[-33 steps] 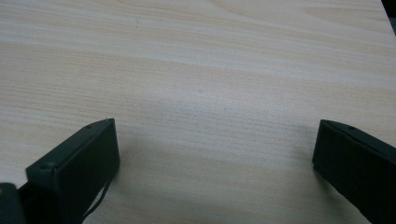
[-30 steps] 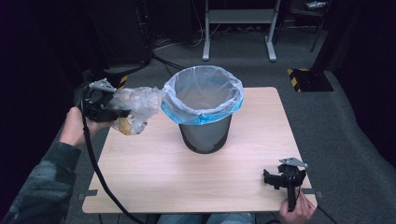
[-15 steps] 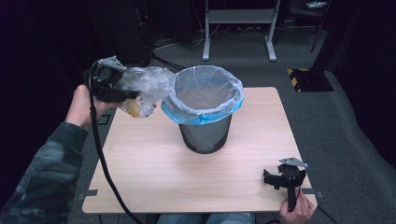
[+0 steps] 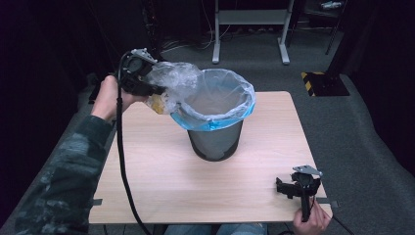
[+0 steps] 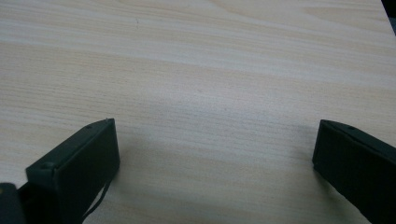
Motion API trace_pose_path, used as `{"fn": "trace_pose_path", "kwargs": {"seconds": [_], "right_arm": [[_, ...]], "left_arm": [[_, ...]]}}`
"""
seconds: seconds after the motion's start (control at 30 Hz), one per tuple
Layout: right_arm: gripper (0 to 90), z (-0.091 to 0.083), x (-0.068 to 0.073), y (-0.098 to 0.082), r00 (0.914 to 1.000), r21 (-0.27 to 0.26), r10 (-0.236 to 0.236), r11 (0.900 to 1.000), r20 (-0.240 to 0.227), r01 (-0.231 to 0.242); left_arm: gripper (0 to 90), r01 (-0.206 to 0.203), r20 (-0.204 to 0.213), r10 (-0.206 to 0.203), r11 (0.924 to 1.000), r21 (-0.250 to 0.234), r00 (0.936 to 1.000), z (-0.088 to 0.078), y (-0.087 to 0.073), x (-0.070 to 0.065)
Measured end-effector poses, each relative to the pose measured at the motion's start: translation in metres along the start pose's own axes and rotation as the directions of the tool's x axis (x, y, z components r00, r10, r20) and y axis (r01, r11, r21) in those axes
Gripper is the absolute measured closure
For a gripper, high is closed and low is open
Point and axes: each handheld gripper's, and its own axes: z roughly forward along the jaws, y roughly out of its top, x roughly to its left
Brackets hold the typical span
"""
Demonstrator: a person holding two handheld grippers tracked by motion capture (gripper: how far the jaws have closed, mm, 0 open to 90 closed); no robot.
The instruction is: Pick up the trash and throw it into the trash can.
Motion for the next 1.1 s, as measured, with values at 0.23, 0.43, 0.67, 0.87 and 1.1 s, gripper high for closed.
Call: {"fn": "trace_pose_path", "kwargs": {"seconds": [0.23, 0.43, 0.67, 0.87, 1.1], "right_arm": [[0.0, 0.0, 0.0, 0.0, 1.0, 0.0, 0.0, 1.0, 0.0, 0.0], [0.0, 0.0, 0.0, 0.0, 1.0, 0.0, 0.0, 1.0, 0.0, 0.0], [0.0, 0.0, 0.0, 0.0, 1.0, 0.0, 0.0, 1.0, 0.0, 0.0], [0.0, 0.0, 0.0, 0.0, 1.0, 0.0, 0.0, 1.0, 0.0, 0.0], [0.0, 0.0, 0.0, 0.0, 1.0, -0.001, -0.001, 1.0, 0.0, 0.001]], "left_arm": [[81.7, 0.015, 0.036, -0.016, 0.9998, 0.011, 0.9992, 0.027, 0.025, 0.003], [81.5, 0.012, 0.064, -0.013, 0.9998, 0.019, 0.9979, 0.054, 0.043, -0.001], [81.1, -0.002, 0.089, -0.001, 0.9995, 0.031, 0.996, 0.081, 0.06, -0.008], [80.4, -0.013, 0.099, 0.008, 0.9986, 0.051, 0.9951, 0.11, 0.071, -0.016], [54.0, 0.001, 0.076, -0.007, 0.9969, 0.078, 0.9971, 0.123, 0.073, -0.018]]}}
